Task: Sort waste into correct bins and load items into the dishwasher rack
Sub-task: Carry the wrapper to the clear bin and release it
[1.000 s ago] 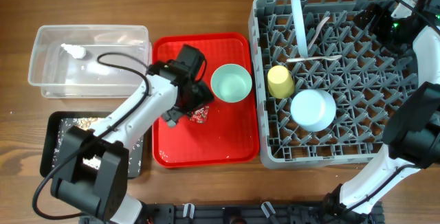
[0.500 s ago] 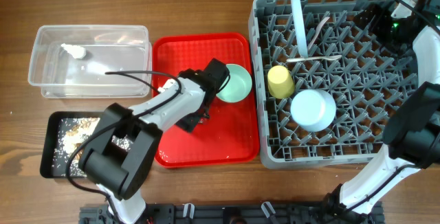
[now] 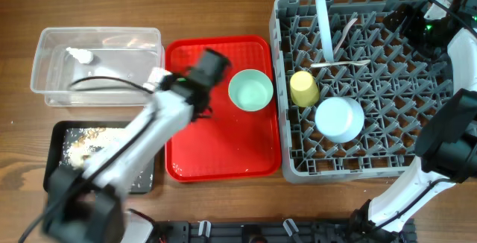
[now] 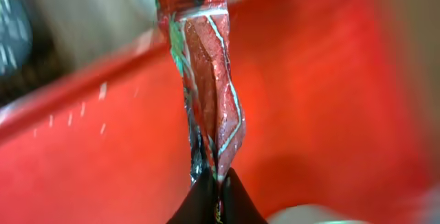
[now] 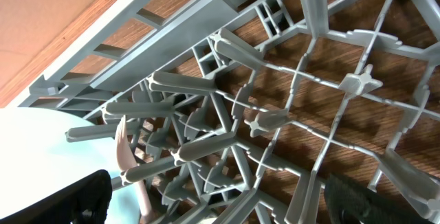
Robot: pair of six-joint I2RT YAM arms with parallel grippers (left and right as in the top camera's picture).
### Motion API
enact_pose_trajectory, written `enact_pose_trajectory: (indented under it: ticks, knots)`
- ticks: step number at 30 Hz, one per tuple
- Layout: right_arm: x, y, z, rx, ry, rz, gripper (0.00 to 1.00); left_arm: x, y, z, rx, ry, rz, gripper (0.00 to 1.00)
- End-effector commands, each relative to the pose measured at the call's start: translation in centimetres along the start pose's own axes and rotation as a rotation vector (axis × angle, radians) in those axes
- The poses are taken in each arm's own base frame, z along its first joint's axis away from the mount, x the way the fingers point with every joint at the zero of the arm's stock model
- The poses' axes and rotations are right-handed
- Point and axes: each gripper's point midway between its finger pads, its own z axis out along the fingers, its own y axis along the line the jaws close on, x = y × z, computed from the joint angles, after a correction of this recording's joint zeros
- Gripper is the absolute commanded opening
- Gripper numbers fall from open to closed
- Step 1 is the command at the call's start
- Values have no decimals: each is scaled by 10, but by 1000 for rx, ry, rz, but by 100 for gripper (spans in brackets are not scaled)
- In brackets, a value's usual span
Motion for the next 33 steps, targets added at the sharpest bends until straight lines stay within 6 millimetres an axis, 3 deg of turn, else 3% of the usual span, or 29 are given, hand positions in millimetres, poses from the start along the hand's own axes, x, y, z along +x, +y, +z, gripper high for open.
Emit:
enact_pose_trajectory:
  ticks: [1,3,5,10,13,14,15,17,18,20,23,27,33]
  knots:
    - [1,-2,4,4,6,3,100,-84,-7,-33,109,-211,-172,5]
    - [1,-2,4,4,6,3,100,-117,2,-27,86,-249,-266,5]
    - [1,-2,4,4,6,2,100,-136,13,-11,39,-264,-320,5]
    - [1,-2,4,4,6,3,100,-158,23,40,-25,-204,-441,11]
    - [1,-2,4,4,6,3,100,-167,20,52,-7,-195,-478,14]
    - [1,-2,4,4,6,3,100,-170,18,54,2,-200,-486,16]
    - [1,-2,4,4,6,3,100,-172,16,55,14,-204,-493,25]
    - [1,-2,4,4,6,3,100,-176,10,54,34,-212,-447,47]
    - [1,-2,4,4,6,3,100,-180,3,54,61,-221,-390,65]
    - [1,-2,4,4,6,3,100,-185,-7,52,98,-236,-332,83]
    - [1,-2,4,4,6,2,100,-190,-16,48,133,-253,-283,94]
    - [1,-2,4,4,6,3,100,-201,-30,41,199,-292,-310,100]
    - [1,-2,4,4,6,3,100,-203,-32,39,209,-302,-315,100]
